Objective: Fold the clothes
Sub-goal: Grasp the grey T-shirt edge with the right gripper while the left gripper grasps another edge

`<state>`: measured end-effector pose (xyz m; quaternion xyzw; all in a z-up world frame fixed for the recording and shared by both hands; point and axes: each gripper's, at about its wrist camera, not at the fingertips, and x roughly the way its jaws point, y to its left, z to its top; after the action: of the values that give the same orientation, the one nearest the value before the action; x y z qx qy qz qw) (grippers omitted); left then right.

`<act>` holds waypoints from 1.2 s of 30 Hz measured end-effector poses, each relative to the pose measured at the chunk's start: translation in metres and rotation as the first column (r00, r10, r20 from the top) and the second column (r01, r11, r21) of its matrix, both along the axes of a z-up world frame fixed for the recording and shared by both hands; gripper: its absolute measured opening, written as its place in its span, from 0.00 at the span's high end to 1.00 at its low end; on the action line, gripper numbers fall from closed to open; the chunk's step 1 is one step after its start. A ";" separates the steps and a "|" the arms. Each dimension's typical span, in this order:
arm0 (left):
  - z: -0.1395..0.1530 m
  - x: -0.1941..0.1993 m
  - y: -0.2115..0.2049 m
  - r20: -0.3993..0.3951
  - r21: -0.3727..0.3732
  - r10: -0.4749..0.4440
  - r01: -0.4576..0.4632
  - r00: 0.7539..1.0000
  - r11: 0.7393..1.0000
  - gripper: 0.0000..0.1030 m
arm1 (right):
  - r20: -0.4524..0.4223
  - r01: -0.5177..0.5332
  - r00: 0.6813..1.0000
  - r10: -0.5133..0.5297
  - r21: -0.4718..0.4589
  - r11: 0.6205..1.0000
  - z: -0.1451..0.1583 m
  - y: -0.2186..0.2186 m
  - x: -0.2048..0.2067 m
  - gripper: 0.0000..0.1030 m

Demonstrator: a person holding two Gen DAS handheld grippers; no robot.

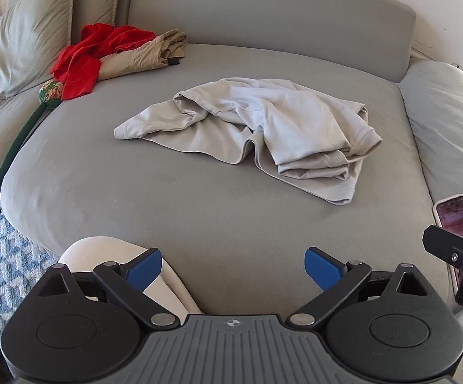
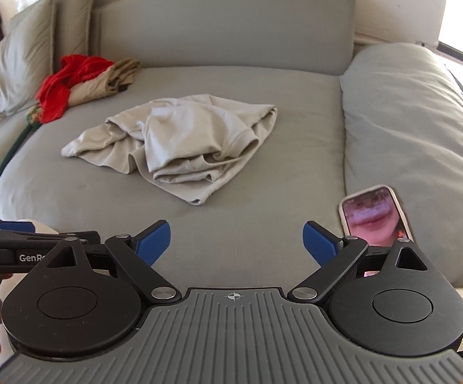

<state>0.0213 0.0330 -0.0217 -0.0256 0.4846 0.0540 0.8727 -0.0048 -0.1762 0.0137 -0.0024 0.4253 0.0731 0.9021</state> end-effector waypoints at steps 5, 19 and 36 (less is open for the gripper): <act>-0.011 0.014 0.022 0.010 -0.017 0.066 -0.066 0.998 0.998 0.16 | 0.057 -0.129 0.990 0.131 -0.038 0.991 -0.017 0.021 0.030 0.09; -0.027 0.032 0.069 0.002 -0.072 0.175 -0.175 0.984 0.982 0.19 | 0.118 -0.447 0.867 0.484 -0.244 0.860 -0.080 0.108 0.122 0.15; -0.013 0.016 0.079 0.073 -0.162 0.163 -0.149 0.984 0.976 0.18 | 0.097 -0.010 0.995 -0.040 0.469 0.883 0.004 0.018 0.198 0.94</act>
<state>0.0372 0.1117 -0.0345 -0.1338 0.4461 0.0833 0.8810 0.1933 -0.1578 0.0180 0.2154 0.3476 0.1665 0.8972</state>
